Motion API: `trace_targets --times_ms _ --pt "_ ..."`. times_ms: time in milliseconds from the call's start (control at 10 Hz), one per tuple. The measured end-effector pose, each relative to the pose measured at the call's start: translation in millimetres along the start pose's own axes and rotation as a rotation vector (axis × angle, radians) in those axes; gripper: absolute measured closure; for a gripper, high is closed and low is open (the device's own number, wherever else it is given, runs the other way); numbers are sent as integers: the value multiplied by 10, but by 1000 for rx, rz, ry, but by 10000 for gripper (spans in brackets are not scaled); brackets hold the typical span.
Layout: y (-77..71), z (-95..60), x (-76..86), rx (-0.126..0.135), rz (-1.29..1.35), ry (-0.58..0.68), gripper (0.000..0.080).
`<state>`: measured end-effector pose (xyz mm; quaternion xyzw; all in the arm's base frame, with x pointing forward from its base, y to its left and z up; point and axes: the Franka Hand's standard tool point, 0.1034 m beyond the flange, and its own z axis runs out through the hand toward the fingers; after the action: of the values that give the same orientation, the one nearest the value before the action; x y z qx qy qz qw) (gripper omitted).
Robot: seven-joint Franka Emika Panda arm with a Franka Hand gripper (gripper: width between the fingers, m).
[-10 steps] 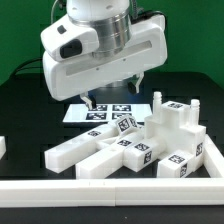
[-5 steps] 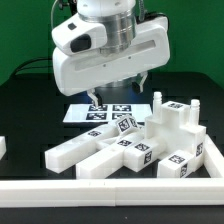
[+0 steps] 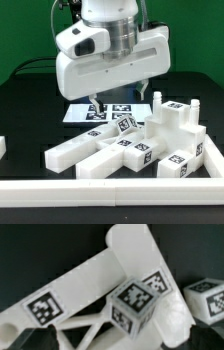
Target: Assemble chair
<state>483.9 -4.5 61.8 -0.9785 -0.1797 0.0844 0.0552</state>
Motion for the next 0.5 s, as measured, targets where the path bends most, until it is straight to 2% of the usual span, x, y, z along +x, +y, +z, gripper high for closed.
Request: trace_targets --times_ms 200,500 --pt "3 152 17 -12 4 -1 150" --pt "-140 213 70 -11 25 -3 150"
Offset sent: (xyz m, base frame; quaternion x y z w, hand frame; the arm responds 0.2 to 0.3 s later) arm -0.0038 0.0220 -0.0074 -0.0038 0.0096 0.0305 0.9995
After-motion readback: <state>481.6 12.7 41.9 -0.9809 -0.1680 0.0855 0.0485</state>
